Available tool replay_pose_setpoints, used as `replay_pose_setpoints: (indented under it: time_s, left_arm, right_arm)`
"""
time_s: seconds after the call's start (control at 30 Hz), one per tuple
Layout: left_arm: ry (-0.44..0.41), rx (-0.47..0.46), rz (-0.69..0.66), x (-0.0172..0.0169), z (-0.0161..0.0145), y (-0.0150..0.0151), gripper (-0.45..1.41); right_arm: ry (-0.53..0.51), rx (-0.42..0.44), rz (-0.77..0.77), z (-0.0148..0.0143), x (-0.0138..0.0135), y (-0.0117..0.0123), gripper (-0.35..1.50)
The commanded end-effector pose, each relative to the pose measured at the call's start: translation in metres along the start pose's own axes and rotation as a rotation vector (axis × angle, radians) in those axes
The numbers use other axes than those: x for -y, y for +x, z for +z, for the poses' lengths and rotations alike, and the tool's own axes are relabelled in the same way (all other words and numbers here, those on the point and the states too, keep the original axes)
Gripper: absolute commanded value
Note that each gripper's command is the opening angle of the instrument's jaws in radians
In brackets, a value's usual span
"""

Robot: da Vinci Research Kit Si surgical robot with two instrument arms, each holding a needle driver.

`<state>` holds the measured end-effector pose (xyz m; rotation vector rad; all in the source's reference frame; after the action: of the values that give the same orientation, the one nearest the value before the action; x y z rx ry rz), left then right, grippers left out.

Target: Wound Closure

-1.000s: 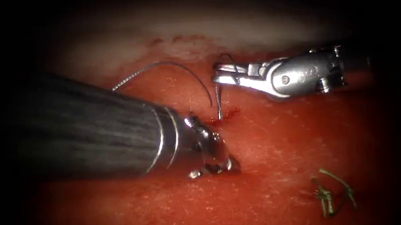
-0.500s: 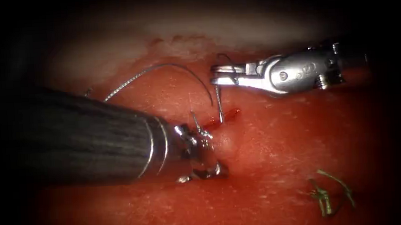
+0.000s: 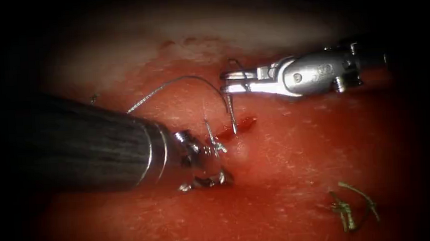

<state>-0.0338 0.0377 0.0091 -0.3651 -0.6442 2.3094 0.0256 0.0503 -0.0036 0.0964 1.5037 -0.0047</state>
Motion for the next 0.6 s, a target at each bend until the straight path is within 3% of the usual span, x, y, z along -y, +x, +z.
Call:
replay_pose_setpoints:
  time_s: [0.03,0.6]
  left_arm:
    - [-0.001,0.001,-0.004,-0.0001,0.0011,-0.0001,-0.14]
    - [0.002,0.003,-0.001,0.0008,0.0016,-0.0008,-0.09]
  right_arm:
    - [0.0,0.0,0.008,0.0007,0.0001,-0.0005,-0.35]
    - [0.015,0.045,0.137,0.0006,0.0001,-0.0007,-0.35]
